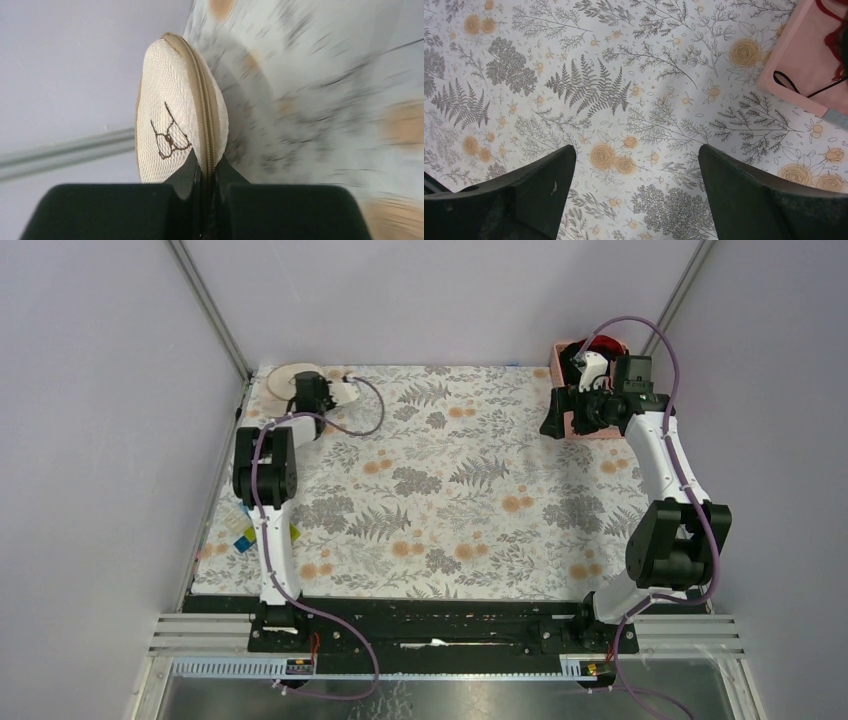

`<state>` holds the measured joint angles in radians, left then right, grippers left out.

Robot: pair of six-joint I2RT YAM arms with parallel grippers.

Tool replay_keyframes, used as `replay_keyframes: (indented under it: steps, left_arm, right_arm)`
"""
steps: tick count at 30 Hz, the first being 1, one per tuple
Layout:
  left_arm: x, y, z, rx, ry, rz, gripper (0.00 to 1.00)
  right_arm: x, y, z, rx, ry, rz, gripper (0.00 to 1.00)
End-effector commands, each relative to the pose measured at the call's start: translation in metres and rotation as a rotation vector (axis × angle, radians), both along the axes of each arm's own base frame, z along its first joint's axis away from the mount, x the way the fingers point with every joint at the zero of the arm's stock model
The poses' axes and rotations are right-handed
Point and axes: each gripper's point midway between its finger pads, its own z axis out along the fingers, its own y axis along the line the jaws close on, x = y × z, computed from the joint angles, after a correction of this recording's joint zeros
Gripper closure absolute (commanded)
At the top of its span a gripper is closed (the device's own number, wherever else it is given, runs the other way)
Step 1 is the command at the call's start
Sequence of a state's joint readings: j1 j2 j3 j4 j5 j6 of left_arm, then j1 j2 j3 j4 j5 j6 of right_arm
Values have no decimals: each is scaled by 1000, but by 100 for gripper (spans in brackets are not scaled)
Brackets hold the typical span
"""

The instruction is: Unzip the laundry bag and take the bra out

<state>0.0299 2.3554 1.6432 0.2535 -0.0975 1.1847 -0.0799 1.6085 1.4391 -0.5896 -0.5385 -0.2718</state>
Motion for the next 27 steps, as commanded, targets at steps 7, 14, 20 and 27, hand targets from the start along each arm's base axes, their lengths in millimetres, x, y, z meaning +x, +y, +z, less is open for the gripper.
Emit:
replay_keyframes:
  steps: [7,14,20,27]
  left_arm:
    - [-70,-188,47,-127,-53,-420,100]
    - [-181,-294,30,-216,60,-713,100]
    - [-288,-350,12,-240,202,-984,100]
    - [-378,-363,6,-225,239,-1229,100]
  right_arm:
    - [6,12,24,52,-56,20,0]
    - [-1,14,23,55,-59,40,0]
    - [-11,17,19,64,-51,60,0]
    - [-26,24,4,93,-7,82,0]
